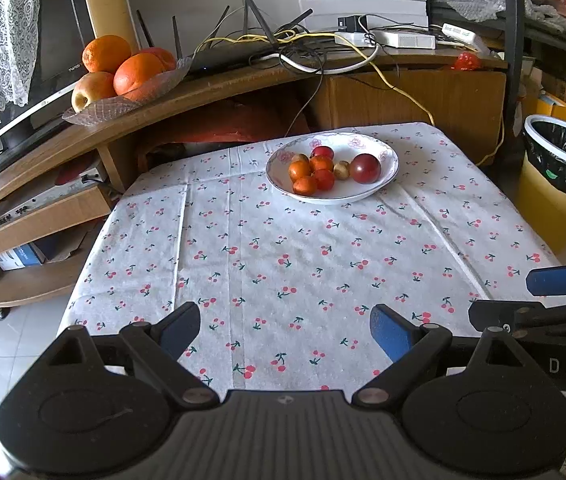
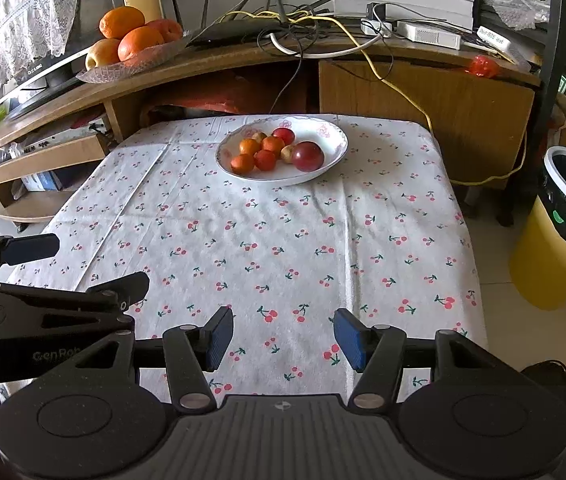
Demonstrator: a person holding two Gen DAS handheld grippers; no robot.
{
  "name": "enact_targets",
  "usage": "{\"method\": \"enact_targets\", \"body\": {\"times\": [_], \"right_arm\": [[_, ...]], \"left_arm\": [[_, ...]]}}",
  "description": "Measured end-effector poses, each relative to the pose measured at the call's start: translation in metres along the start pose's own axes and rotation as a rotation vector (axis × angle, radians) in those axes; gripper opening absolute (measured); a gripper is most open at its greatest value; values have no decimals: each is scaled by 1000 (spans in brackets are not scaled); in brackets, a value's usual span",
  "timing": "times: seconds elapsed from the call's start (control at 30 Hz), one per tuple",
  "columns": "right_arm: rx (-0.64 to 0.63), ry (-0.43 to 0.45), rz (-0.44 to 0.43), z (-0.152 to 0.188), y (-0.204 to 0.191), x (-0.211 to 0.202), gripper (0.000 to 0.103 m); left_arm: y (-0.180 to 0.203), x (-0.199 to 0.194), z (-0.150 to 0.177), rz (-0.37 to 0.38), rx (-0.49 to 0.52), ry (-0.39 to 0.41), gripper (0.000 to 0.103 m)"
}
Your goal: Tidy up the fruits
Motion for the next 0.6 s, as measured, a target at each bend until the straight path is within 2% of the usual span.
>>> {"method": "enact_targets", "body": {"times": [0.6], "right_arm": [[1, -1, 1, 0, -1, 1, 53]], "left_arm": [[0, 0, 1, -6, 6, 7, 99]]}}
Point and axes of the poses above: each gripper's, at about its wrist camera, not at the fingertips, and x roughly the way its jaws point, y to its right, z to its underside, the point moved 9 cm from there along x, roughly the way its jaws point, and after that the axes turned 6 degrees about -y, right-handed, at the moved point
